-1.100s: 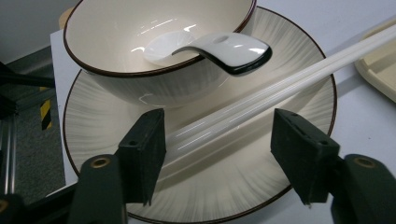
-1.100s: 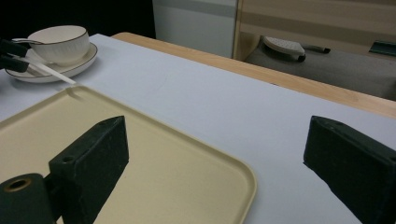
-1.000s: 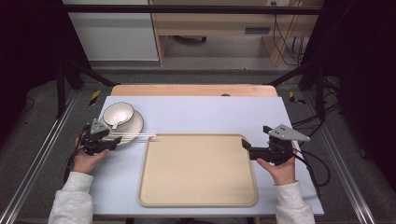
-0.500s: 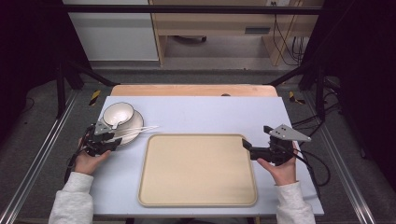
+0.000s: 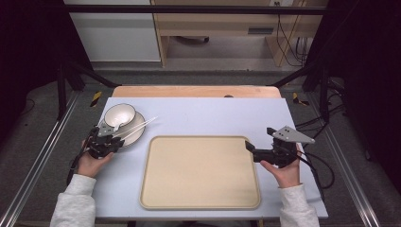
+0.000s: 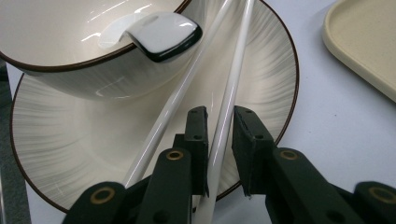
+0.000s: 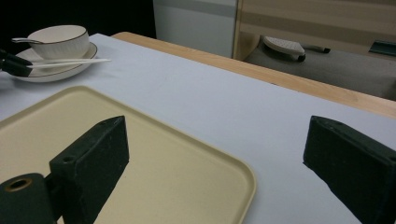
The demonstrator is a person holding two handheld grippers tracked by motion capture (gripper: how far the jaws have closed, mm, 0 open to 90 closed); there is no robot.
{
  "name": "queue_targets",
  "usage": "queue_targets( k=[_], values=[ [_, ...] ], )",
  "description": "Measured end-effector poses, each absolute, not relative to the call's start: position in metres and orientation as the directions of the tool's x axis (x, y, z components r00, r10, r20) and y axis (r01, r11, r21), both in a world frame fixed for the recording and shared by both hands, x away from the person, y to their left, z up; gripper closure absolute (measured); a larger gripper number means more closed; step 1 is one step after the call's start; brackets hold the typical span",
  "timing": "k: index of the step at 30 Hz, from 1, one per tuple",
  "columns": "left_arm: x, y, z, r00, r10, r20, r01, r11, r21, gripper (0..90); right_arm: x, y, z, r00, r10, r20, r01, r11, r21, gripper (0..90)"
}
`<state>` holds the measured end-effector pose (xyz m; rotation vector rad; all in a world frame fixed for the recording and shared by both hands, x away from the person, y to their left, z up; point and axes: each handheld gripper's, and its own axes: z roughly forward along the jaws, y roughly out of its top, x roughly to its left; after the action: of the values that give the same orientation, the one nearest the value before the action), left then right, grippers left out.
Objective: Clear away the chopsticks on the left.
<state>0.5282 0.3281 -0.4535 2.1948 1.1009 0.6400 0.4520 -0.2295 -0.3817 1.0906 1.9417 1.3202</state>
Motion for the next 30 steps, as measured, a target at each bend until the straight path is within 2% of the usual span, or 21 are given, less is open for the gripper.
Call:
queue_targets(
  k=[7,10,16,30],
  values=[
    [0.528,0.326,-0.453,0.55,0.822,0.147,0.546,-0.487,0.682,82.8,0.452,-0.229,-0.382,-0.523,0.852,0.004,0.318,0.191,0.929,7.3],
    [0.529,0.325,-0.453,0.549,0.824,0.143,0.549,-0.484,0.681,82.9,0.452,-0.23,-0.382,-0.523,0.852,0.004,0.317,0.19,0.929,7.3],
    [0.531,0.322,-0.451,0.531,0.84,0.113,0.568,-0.452,0.688,77.5,0.452,-0.23,-0.381,-0.523,0.852,0.006,0.317,0.188,0.929,7.3],
    [0.538,0.314,-0.45,0.487,0.868,0.1,0.611,-0.42,0.671,80.3,0.453,-0.23,-0.382,-0.529,0.849,0.011,0.321,0.188,0.928,7.3]
  ],
)
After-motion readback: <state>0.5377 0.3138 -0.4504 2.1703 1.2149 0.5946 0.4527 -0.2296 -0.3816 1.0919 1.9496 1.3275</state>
